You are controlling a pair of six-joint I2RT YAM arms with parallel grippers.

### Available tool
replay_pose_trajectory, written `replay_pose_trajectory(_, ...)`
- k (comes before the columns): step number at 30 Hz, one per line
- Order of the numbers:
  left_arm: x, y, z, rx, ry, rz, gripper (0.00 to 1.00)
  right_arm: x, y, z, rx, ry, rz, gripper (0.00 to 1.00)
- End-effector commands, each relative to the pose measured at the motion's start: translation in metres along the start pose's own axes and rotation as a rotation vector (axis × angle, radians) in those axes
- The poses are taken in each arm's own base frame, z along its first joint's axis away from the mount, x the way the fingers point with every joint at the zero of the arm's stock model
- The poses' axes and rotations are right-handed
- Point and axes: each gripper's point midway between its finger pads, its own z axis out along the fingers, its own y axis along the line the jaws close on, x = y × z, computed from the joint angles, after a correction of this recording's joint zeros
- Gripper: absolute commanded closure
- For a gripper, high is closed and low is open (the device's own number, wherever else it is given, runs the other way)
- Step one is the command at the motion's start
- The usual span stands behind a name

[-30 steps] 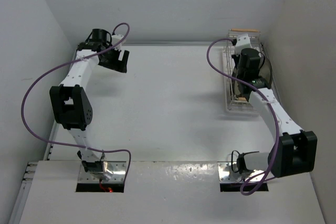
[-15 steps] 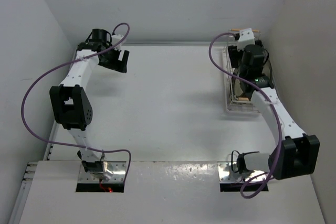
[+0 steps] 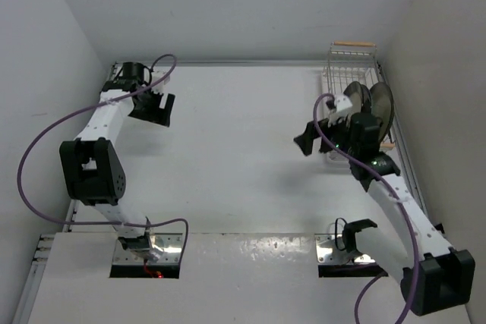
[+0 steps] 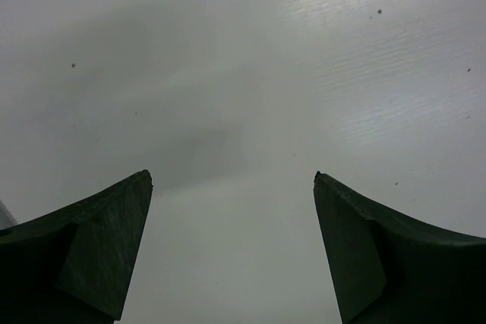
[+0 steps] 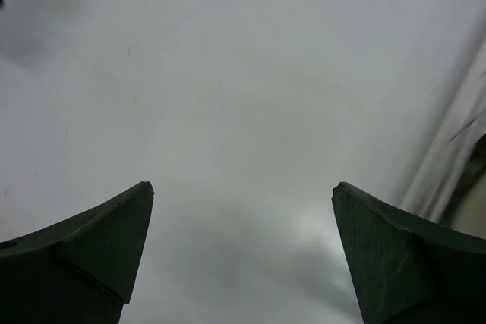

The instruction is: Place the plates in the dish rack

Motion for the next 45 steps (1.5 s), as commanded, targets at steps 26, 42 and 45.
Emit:
replay_pose_trajectory(26, 0.107, -0.005, -0.031, -0.125, 0.032, -0.02, 0.08, 0.219, 0.04, -0.027, 0.176, 0.489, 0.267, 0.0)
replay_pose_trajectory(42, 0.109, -0.016, -0.021, -0.062, 0.031, -0.032, 0.08, 0.215, 0.036, -0.025, 0.21, 0.469, 0.261, 0.0)
replay_pose_trajectory(45, 0.109, -0.016, -0.021, -0.062, 0.031, -0.032, 0.08, 0.213, 0.034, -0.023, 0.222, 0.462, 0.257, 0.0)
